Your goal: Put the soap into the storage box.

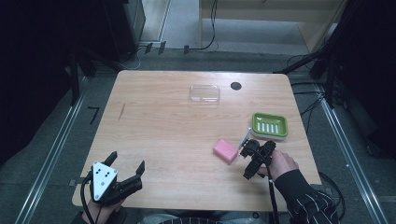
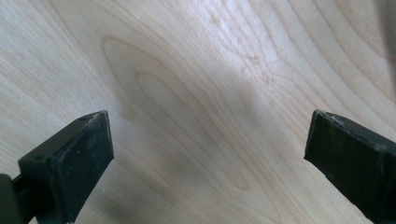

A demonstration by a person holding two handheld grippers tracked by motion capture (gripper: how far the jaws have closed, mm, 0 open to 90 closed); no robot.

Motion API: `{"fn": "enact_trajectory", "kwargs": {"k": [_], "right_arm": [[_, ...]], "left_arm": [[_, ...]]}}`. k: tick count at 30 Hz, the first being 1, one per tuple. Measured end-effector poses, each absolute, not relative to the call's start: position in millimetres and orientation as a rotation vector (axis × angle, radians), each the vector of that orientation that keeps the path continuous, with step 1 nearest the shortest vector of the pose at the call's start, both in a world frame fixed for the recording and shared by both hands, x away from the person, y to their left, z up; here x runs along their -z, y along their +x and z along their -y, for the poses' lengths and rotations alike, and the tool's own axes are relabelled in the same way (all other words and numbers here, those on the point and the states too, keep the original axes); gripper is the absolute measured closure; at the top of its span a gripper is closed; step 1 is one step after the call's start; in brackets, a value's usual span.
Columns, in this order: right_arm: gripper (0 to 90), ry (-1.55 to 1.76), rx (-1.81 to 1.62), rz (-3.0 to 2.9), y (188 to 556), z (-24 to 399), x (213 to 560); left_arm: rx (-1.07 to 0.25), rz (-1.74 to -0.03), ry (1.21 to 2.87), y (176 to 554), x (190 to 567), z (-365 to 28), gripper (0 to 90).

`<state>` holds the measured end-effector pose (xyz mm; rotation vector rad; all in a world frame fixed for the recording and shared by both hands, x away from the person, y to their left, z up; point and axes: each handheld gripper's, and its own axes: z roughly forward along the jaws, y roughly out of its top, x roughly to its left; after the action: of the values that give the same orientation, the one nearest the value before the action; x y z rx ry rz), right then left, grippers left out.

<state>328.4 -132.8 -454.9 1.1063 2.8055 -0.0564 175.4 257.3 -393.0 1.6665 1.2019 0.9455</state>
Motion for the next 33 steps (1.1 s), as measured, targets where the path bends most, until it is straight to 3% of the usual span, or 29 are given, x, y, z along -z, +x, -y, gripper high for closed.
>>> {"fn": "enact_trajectory", "kwargs": {"k": [33], "right_arm": [[0.8, 1.048, -0.008, -2.885, 361.3, 92.2, 448.8]], "left_arm": [[-0.943, -1.203, 1.665, 175.8, 393.1, -257.8, 13.3]]}}
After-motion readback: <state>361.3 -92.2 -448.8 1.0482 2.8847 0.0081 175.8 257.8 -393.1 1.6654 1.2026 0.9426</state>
